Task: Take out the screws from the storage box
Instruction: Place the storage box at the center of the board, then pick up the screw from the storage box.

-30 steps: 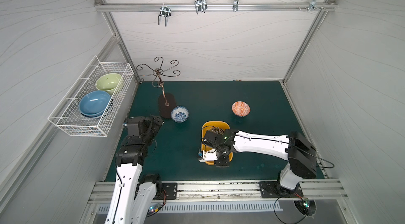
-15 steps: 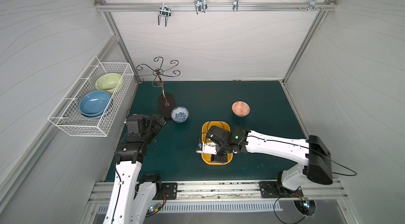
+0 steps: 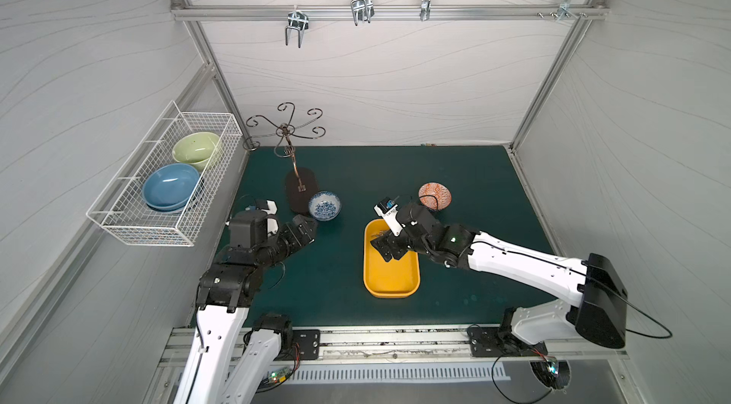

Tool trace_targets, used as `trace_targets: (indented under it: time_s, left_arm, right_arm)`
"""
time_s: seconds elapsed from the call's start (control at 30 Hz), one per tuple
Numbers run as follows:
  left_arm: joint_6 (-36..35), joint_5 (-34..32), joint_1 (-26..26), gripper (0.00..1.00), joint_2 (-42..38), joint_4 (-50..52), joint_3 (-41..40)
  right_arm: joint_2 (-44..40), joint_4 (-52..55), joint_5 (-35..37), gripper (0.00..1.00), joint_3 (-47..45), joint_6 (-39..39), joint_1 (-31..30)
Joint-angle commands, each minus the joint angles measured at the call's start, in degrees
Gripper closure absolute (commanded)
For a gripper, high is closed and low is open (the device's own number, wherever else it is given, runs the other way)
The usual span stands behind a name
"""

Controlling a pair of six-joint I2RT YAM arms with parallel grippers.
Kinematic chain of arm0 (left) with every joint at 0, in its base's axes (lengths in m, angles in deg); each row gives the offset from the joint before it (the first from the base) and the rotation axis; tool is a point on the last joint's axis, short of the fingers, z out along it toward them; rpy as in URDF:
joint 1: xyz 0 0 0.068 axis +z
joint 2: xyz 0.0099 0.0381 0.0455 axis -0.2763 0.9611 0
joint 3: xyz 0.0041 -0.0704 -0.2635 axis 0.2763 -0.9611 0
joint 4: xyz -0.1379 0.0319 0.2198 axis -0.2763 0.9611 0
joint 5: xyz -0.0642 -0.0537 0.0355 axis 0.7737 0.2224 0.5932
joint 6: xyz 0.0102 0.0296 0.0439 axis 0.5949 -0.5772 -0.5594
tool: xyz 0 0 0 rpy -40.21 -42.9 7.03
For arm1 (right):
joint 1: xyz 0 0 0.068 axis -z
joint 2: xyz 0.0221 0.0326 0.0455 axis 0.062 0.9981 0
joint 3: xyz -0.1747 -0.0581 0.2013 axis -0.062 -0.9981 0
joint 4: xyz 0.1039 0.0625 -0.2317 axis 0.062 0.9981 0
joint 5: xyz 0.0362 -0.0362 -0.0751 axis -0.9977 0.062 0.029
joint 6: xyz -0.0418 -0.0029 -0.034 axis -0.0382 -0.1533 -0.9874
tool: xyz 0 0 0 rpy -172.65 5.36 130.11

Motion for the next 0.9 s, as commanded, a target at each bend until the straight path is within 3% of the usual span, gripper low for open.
trace_targets:
  time_s: [0.0, 0.07, 0.2, 0.3, 0.6, 0.87]
  left_arm:
    - [0.59, -4.2, -2.66, 0.08, 0.59, -4.31, -4.3]
    - [1.16, -6.32, -3.38, 0.09, 1.33, -7.11, -7.19]
    - [1.16, -9.58, -4.96, 0.11, 2.87, -8.43, -6.68]
    - [1.24, -12.04, -5.28, 0.1, 2.3, -9.02, -6.97]
    - [2.56, -9.42, -6.51, 0.1, 5.98, -13.16, -8.94]
    - [2.69, -10.79, -7.12, 0.09, 3.92, -11.62, -8.88]
  right_arm:
    - [-0.65, 4.29, 6.07, 0.16, 1.3, -3.1, 1.17]
    - [2.12, 6.25, 7.05, 0.2, 1.39, -3.92, 2.1]
    - [8.16, 6.8, 4.45, 0.41, 3.49, -7.84, 2.13]
    - [13.06, 9.01, 4.02, 0.51, 6.6, -10.58, 2.37]
    - [26.1, 10.28, 0.75, 0.59, 12.41, -12.76, 4.45]
    - [30.64, 10.78, -3.9, 0.65, 16.52, -12.61, 6.04]
